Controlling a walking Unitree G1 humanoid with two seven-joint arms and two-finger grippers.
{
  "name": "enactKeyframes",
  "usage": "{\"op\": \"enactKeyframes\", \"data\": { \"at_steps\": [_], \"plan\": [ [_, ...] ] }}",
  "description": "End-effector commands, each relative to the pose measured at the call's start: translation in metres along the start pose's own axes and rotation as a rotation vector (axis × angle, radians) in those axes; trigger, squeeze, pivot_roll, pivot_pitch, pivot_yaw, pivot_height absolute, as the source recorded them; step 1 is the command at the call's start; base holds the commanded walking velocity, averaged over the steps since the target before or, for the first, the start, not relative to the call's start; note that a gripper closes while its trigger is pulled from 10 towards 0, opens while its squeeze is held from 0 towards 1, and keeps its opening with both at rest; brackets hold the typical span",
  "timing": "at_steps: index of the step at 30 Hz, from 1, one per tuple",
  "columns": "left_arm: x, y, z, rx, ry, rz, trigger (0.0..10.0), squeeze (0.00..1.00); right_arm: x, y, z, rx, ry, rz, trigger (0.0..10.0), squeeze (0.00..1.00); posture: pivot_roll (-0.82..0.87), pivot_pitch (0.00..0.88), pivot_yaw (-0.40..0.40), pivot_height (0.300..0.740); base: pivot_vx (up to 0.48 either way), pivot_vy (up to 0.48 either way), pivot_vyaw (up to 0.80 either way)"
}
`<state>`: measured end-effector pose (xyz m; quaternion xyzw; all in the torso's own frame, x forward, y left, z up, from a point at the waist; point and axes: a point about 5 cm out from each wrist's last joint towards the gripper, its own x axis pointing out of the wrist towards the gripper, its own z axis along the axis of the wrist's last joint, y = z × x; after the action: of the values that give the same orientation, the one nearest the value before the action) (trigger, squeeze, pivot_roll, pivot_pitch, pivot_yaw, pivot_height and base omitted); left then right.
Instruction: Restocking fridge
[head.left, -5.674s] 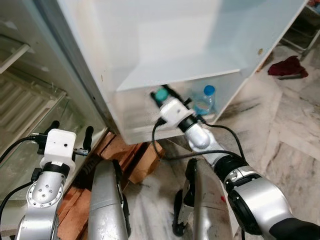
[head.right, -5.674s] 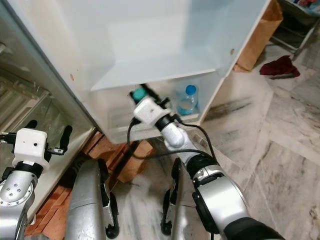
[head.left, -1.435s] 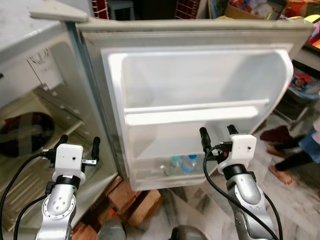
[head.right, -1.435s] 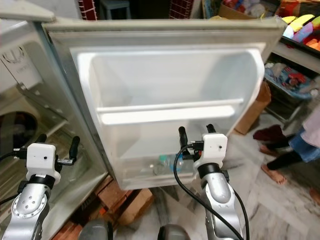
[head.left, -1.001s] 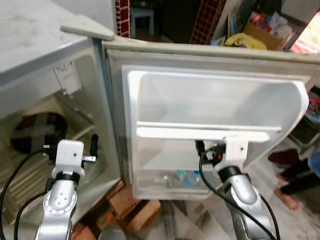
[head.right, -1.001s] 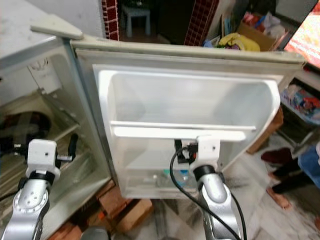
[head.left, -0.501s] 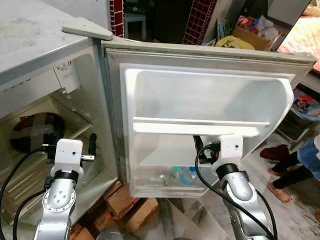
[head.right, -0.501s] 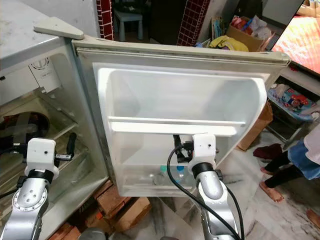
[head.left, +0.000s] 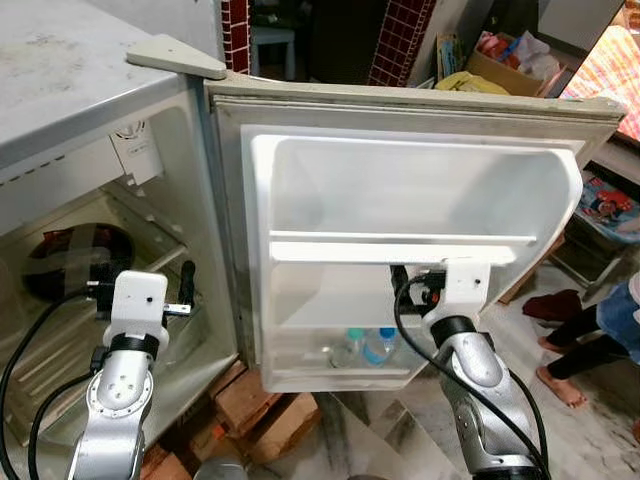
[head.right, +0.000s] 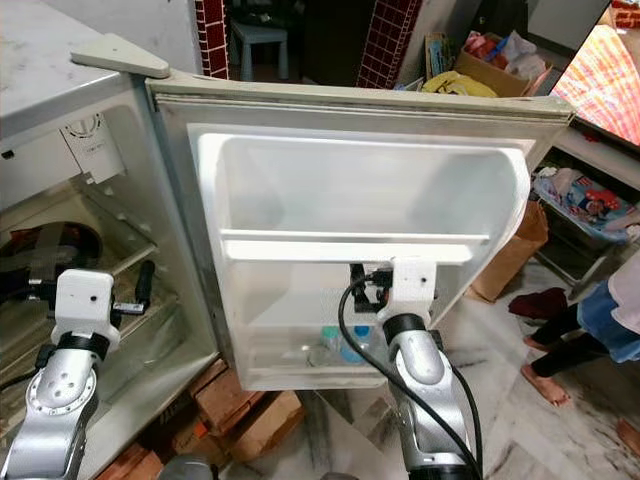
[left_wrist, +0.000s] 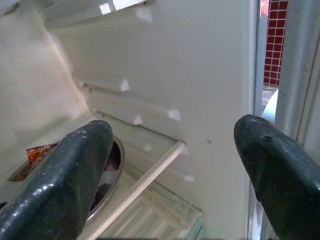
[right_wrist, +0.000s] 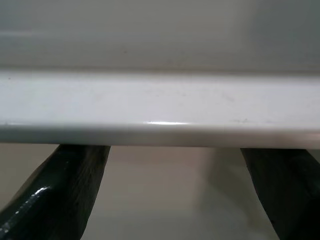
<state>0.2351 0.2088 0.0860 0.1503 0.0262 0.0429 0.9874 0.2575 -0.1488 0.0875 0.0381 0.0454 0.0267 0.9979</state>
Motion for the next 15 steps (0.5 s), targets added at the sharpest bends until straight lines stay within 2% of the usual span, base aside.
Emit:
{"op": "enactKeyframes", "data": {
  "at_steps": [1, 6, 10, 12, 15],
  "plan": [
    [0.002, -0.005, -0.002, 0.005, 0.014, -0.021, 10.0, 0.00, 0.002, -0.013, 0.003, 0.018, -0.018, -0.064, 10.0, 0.00, 0.04, 0.000, -0.064, 0.740, 0.000, 0.000, 0.00],
    [0.013, -0.009, 0.003, 0.007, -0.005, -0.036, 10.0, 0.00, 0.007, -0.013, 0.003, 0.031, -0.030, -0.068, 10.0, 0.00, 0.04, 0.000, -0.038, 0.740, 0.000, 0.000, 0.00],
    [0.025, -0.011, 0.011, 0.009, -0.031, -0.050, 10.0, 0.00, 0.010, -0.014, 0.002, 0.035, -0.024, -0.085, 10.0, 0.00, 0.03, 0.000, -0.016, 0.740, 0.000, -0.246, 0.00],
    [0.028, -0.011, 0.012, 0.009, -0.036, -0.052, 10.0, 0.00, 0.010, -0.014, 0.000, 0.028, -0.007, -0.088, 10.0, 0.00, 0.02, 0.000, -0.012, 0.740, 0.000, -0.247, 0.00],
    [0.033, -0.012, 0.012, 0.012, -0.040, -0.054, 10.0, 0.00, 0.009, -0.015, -0.014, -0.010, 0.101, -0.062, 10.0, 0.00, 0.00, 0.000, -0.009, 0.740, 0.000, -0.249, 0.00]
  ]
}}
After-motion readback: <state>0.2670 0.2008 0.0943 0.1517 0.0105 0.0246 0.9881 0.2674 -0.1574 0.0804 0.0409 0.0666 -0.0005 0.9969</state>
